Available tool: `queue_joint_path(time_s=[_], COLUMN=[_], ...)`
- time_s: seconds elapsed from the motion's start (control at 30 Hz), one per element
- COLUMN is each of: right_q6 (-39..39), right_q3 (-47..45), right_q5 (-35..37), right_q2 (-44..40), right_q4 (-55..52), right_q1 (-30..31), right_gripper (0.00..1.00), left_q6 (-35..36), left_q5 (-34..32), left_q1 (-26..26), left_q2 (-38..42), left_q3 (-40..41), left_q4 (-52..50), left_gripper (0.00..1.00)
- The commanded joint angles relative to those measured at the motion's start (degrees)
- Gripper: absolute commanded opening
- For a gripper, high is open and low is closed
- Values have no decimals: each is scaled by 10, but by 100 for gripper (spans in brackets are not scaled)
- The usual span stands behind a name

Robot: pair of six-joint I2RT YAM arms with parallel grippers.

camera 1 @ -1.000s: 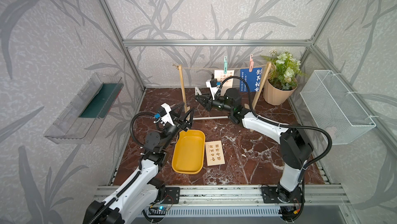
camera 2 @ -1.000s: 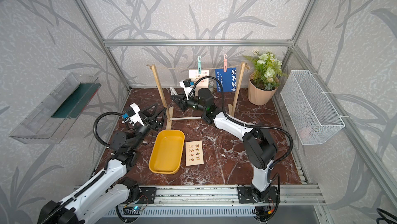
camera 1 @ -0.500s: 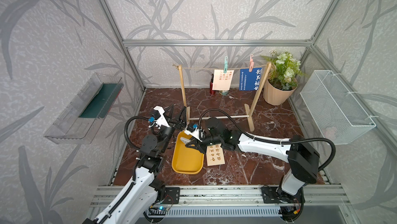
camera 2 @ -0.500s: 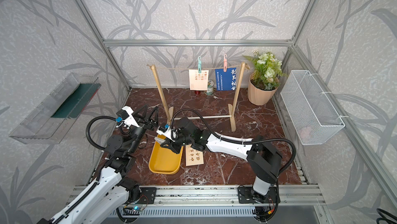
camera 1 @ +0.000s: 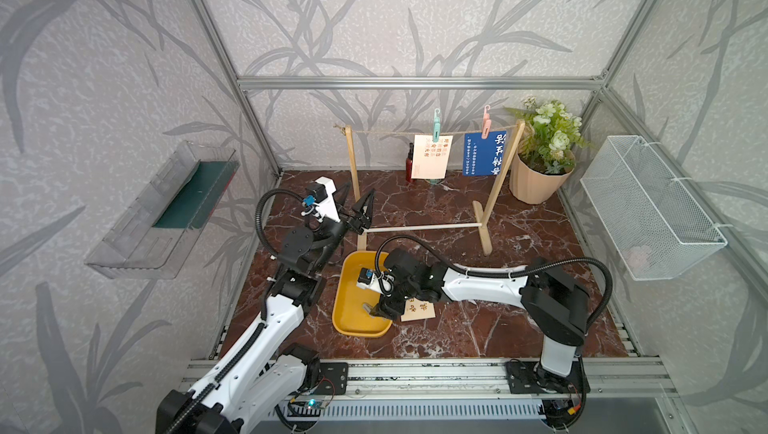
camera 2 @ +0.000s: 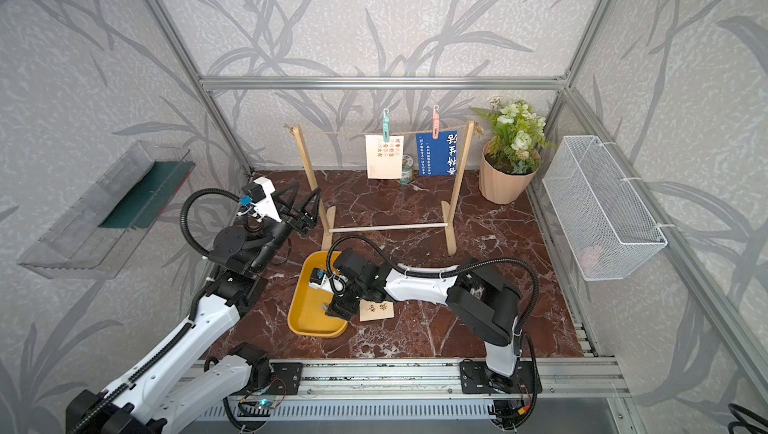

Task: Remove the postcards from the strings
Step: Place the clamp in the storage box, then pinch the postcard on the clothesline.

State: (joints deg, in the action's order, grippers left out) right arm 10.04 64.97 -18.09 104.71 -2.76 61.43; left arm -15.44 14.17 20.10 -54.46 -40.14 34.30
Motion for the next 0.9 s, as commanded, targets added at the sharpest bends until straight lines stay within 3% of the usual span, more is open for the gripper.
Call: queue_joint_path(time_s=[0.0,0.23,0.47,0.7,0.87], right_q6=[-4,-64,-126,-149,-122], right_q3=[-28,-136,-123,15,264], right_q5=[21,11,-46,-56,-87], right_q2=[-95,-324,-455,-441,-312], right_q4=[59,178,169,82,-70], right_q1=[-11,-119,-248,-326,-357], right_gripper=[84,85,86,89,89], left_q6=[21,57,97,128,124], left_q5=[86,193,261,296,338], left_q1=[1,2,3,1,1], left_q2=[-55,-204,-322,-395,-417], left_q3=[-58,-191,-307,-381,-414], left_q4=[-21,-63,-101,-138,-143], left_gripper=[75,75,78,77,56])
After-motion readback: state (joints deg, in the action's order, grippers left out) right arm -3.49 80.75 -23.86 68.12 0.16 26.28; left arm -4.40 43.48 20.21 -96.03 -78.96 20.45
